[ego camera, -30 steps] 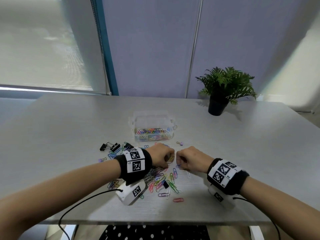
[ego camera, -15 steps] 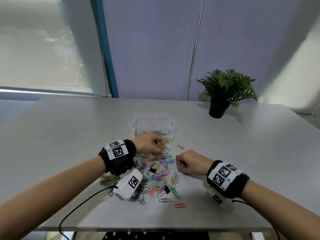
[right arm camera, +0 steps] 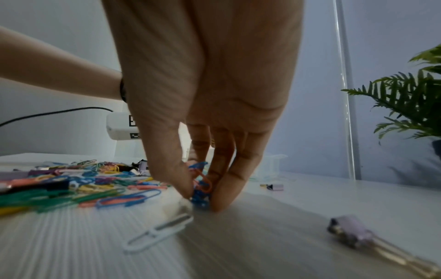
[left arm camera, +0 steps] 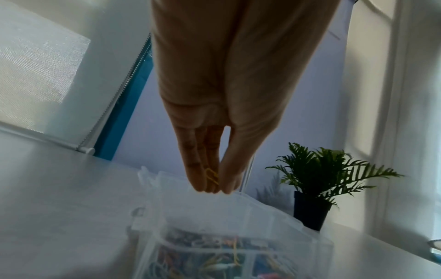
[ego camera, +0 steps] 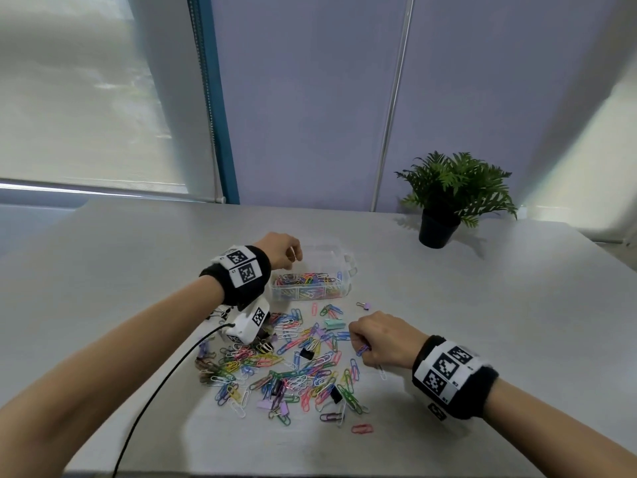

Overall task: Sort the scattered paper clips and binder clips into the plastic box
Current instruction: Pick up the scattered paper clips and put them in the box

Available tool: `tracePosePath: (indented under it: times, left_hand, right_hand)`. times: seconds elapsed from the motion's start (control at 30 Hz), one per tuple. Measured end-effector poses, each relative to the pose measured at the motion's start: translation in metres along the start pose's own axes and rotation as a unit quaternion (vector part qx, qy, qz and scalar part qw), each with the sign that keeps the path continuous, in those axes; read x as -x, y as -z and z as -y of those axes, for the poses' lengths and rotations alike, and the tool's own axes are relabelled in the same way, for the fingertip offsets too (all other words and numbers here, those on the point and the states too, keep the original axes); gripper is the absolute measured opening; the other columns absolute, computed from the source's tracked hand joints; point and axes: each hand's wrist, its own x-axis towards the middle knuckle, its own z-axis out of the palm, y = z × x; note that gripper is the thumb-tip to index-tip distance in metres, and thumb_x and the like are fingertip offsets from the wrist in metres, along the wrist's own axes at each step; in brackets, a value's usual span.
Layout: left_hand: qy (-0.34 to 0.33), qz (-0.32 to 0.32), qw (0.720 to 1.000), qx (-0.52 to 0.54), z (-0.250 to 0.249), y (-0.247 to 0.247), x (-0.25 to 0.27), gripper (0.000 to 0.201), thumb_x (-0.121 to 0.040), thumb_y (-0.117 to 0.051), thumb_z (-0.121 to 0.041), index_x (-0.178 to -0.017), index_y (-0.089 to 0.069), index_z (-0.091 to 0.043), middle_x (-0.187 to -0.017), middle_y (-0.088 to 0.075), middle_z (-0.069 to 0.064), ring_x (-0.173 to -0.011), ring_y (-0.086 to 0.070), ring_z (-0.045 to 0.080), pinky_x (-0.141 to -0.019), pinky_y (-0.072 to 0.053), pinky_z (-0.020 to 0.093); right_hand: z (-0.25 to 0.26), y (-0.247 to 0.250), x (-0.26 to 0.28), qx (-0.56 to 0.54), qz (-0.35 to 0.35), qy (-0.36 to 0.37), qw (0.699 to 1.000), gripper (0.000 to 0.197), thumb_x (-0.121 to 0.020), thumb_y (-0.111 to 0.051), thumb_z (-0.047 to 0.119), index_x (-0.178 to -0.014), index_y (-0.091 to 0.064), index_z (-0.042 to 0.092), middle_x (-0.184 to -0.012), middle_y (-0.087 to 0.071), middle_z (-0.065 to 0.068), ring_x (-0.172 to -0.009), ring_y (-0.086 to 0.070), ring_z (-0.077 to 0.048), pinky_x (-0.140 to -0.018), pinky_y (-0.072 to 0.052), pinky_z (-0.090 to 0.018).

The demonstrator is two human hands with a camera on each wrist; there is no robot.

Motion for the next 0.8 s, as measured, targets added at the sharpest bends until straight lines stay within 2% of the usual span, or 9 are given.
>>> tracePosePath:
  times: [0.13, 0.23, 0.37, 0.43, 0.53, 0.6, 0.67, 0.73, 0.8]
  left_hand:
    - [-0.054, -0.05, 0.997, -0.021, -0.004, -0.004, 0.01, 0.027, -0.084, -0.062, -0.004, -0.111, -0.061, -0.007, -0.115, -0.062, 0.012, -0.103, -0.059, 0.024, -0.085, -0.043, 0.026]
    - [-0.081, -0.073, 0.994, -0.021, -0.004, -0.003, 0.024, 0.025, -0.085, -0.06, -0.004, -0.109, -0.061, -0.007, -0.113, -0.062, 0.012, -0.101, -0.06, 0.023, -0.084, -0.043, 0.026]
    - [-0.111, -0.069, 0.991, -0.015, -0.013, -0.007, 0.046, 0.02, -0.086, -0.057, -0.005, -0.105, -0.063, -0.006, -0.107, -0.066, 0.01, -0.095, -0.062, 0.02, -0.081, -0.044, 0.023]
    - [-0.129, -0.028, 0.991, -0.032, -0.021, -0.017, 0.055, 0.018, -0.087, -0.057, -0.008, -0.104, -0.063, -0.006, -0.105, -0.067, 0.009, -0.094, -0.062, 0.02, -0.08, -0.045, 0.023]
    - [-0.134, 0.037, 0.989, -0.051, -0.033, -0.037, 0.054, 0.019, -0.087, -0.058, -0.008, -0.105, -0.064, -0.007, -0.108, -0.067, 0.009, -0.097, -0.062, 0.02, -0.075, -0.04, 0.019]
    - [-0.112, 0.053, 0.99, -0.062, -0.038, -0.047, 0.047, 0.023, -0.088, -0.054, -0.003, -0.109, -0.063, -0.005, -0.113, -0.066, 0.01, -0.104, -0.061, 0.021, -0.078, -0.038, 0.018]
    - [-0.078, 0.054, 0.993, -0.075, -0.039, -0.052, 0.042, 0.027, -0.088, -0.05, 0.0, -0.112, -0.062, -0.003, -0.118, -0.064, 0.013, -0.11, -0.058, 0.024, -0.088, -0.042, 0.025]
    - [-0.053, 0.049, 0.992, -0.1, -0.037, -0.054, 0.038, 0.025, -0.09, -0.05, -0.006, -0.11, -0.062, 0.0, -0.117, -0.063, 0.016, -0.11, -0.057, 0.027, -0.091, -0.042, 0.031]
    - [-0.039, 0.042, 0.991, -0.12, -0.034, -0.056, 0.035, 0.024, -0.092, -0.05, -0.013, -0.106, -0.063, 0.001, -0.113, -0.064, 0.017, -0.107, -0.058, 0.028, -0.09, -0.043, 0.033]
  right_hand:
    - [-0.004, 0.001, 0.001, -0.007, -0.014, 0.004, 1.0, 0.019, -0.075, -0.05, 0.002, -0.077, -0.043, 0.02, -0.078, -0.049, 0.003, -0.073, -0.041, -0.018, -0.062, -0.031, -0.028]
    - [-0.01, 0.008, -0.003, -0.058, -0.012, -0.006, 0.998, 0.016, -0.074, -0.055, 0.003, -0.076, -0.055, 0.019, -0.079, -0.06, -0.001, -0.072, -0.05, -0.015, -0.064, -0.044, -0.029]
    - [-0.019, 0.046, -0.03, -0.136, -0.059, -0.035, 0.988, 0.017, -0.072, -0.063, 0.0, -0.082, -0.066, 0.013, -0.067, -0.057, 0.011, -0.059, -0.053, 0.003, -0.056, -0.039, -0.005]
    - [-0.022, 0.064, -0.052, -0.211, -0.107, -0.041, 0.971, 0.017, -0.073, -0.063, -0.005, -0.081, -0.067, 0.01, -0.063, -0.058, 0.009, -0.048, -0.055, 0.009, -0.054, -0.042, -0.002]
    - [-0.02, 0.079, -0.086, -0.32, -0.144, -0.066, 0.934, 0.016, -0.077, -0.059, -0.012, -0.076, -0.062, 0.004, -0.064, -0.059, -0.006, -0.043, -0.06, -0.001, -0.052, -0.053, -0.013]
    - [-0.014, 0.081, -0.101, -0.317, -0.138, -0.086, 0.934, 0.013, -0.078, -0.059, -0.012, -0.079, -0.062, 0.001, -0.072, -0.061, -0.014, -0.054, -0.063, -0.014, -0.056, -0.055, -0.018]
    - [-0.006, 0.08, -0.106, -0.226, -0.141, -0.088, 0.96, 0.017, -0.079, -0.057, -0.008, -0.093, -0.065, -0.003, -0.088, -0.064, -0.017, -0.074, -0.064, -0.026, -0.068, -0.056, -0.028]
    - [0.0, 0.076, -0.101, -0.121, -0.18, -0.056, 0.975, 0.023, -0.08, -0.052, -0.006, -0.097, -0.066, 0.002, -0.1, -0.067, -0.016, -0.093, -0.063, -0.03, -0.084, -0.052, -0.037]
    - [0.004, 0.069, -0.091, -0.083, -0.198, -0.024, 0.976, 0.023, -0.079, -0.049, -0.004, -0.092, -0.066, 0.005, -0.099, -0.069, -0.014, -0.095, -0.062, -0.029, -0.086, -0.05, -0.039]
